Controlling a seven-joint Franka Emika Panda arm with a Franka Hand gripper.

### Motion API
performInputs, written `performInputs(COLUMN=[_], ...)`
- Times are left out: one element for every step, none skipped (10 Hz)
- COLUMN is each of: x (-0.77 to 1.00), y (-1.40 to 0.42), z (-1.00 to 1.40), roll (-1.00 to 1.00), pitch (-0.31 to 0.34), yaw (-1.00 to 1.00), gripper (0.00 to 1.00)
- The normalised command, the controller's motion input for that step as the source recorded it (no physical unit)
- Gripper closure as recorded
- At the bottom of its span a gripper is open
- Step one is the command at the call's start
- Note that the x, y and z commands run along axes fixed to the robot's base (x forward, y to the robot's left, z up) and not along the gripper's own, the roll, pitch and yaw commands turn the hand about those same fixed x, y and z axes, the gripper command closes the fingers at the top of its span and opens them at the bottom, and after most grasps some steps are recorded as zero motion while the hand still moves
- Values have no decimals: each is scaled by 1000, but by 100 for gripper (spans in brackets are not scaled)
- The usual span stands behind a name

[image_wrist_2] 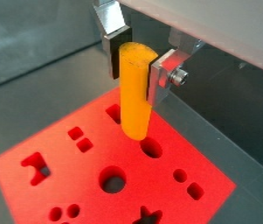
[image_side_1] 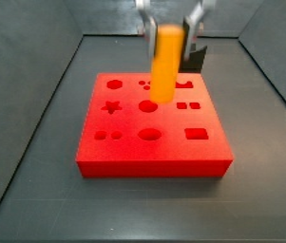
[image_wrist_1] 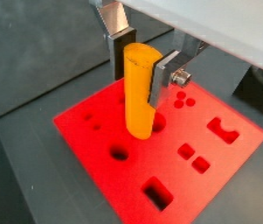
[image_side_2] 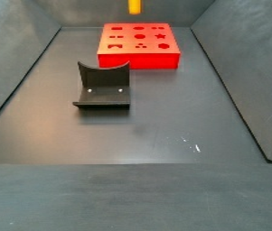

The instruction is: Insert the oval object.

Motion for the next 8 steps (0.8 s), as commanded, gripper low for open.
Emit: performInputs(x=[271,163,0,-20,-51,-63,-257,-389], y=[-123,-94,-120,-174,-197,-214,-200,-103], z=[-700,-751,-686,-483,-280,-131,-26,-66], roll=[-156,-149,-14,29,126,136,129,93], pitch=[-63,-109,-157,-119,-51,0,-6,-56], yaw=[137,69,37,9,0,0,0,0], gripper=[100,100,100,100,100,100,100,100])
